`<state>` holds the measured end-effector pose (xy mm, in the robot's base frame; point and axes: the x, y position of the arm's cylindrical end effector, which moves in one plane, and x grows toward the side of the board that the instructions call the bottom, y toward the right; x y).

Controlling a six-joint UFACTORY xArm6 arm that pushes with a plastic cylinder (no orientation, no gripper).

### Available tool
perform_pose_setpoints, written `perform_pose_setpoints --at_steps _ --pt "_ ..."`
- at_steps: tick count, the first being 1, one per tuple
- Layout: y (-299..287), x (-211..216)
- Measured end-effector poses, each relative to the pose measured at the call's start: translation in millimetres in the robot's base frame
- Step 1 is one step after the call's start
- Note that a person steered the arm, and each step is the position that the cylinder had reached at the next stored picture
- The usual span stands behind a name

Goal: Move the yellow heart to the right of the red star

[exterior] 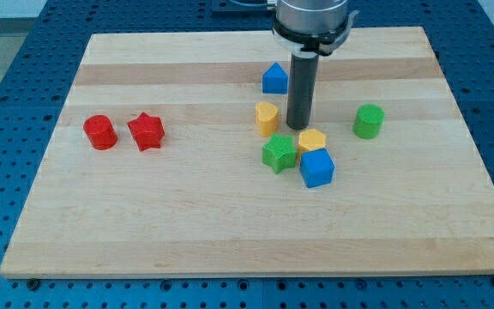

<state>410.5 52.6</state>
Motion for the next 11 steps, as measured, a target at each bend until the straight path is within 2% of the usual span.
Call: perform_pose_setpoints --at_steps 6,7,9,10,11 --pt "-70 -5" --pt "-71 -16" --pt "-71 -68" --pt "-72 -75" --pt "-73 -59"
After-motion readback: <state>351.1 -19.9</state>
